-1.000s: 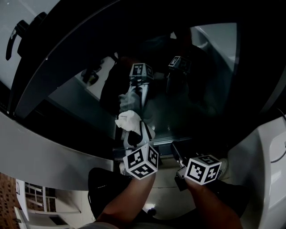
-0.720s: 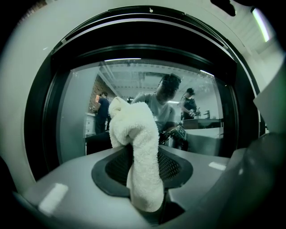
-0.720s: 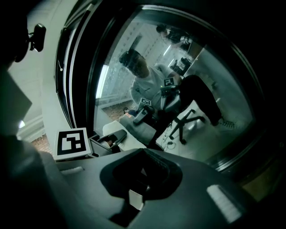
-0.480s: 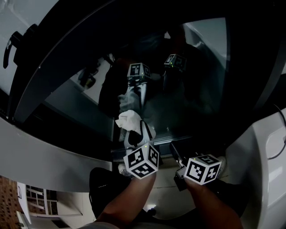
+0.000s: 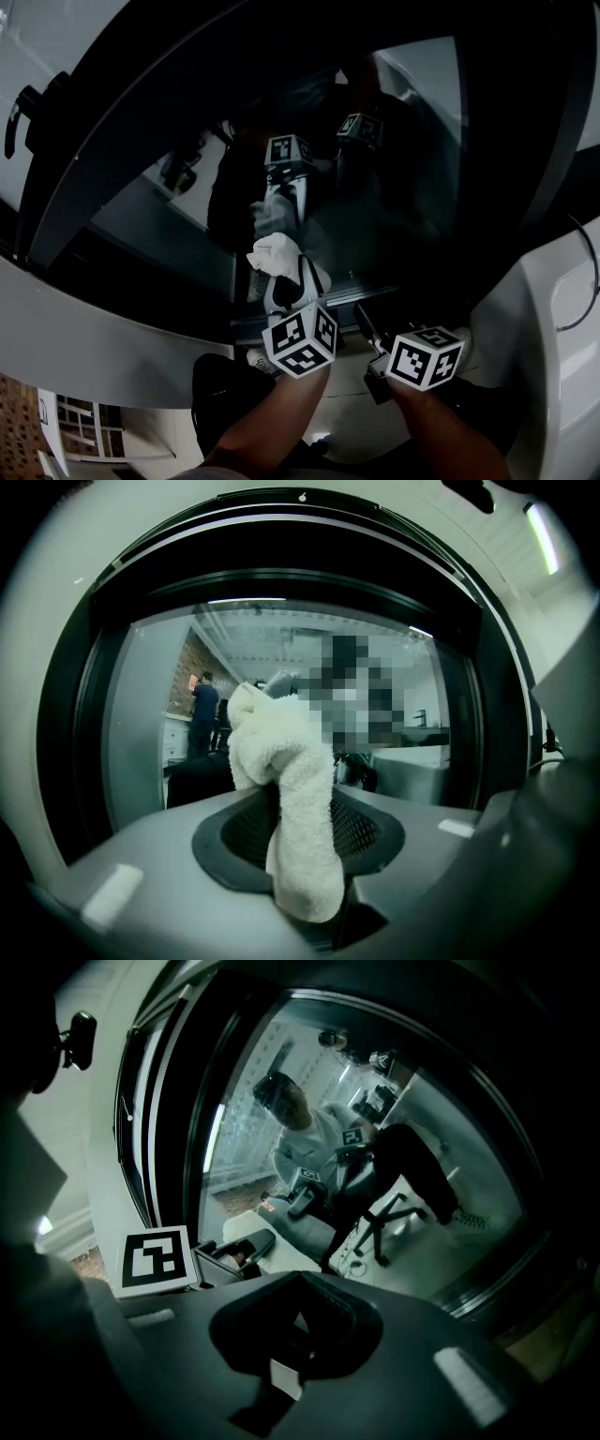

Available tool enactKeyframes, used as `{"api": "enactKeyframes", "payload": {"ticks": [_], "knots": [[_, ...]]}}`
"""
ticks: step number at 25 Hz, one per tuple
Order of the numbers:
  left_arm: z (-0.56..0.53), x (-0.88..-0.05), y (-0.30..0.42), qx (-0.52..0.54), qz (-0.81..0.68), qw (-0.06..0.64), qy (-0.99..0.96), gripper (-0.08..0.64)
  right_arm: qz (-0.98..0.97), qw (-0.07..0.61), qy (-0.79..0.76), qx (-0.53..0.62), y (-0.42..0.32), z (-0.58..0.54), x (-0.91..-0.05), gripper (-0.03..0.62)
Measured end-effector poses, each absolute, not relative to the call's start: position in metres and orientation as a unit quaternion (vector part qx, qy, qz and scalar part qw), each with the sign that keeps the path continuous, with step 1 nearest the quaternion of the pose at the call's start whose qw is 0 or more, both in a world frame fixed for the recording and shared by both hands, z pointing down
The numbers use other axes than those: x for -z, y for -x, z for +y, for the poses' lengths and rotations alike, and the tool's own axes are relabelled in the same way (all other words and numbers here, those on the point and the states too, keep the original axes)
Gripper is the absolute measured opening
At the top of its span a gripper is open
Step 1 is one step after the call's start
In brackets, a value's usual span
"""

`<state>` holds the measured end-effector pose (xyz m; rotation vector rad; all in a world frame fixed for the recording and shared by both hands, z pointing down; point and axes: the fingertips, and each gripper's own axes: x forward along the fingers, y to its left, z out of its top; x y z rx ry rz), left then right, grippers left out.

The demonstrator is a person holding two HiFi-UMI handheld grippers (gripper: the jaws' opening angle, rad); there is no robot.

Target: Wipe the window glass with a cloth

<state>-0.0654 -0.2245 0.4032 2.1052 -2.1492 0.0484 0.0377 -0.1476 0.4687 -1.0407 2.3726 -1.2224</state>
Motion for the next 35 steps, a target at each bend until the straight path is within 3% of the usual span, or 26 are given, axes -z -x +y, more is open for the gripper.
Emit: {"api": "enactKeyframes", "payload": {"ticks": [35], "knots": [[-0.231,-0.406,0.027,-0.031,-0.68,0.071,-0.729,0.138,0.81,0.143,0.382,0.421,-0.07,-0.146,-0.47,0.0]]}}
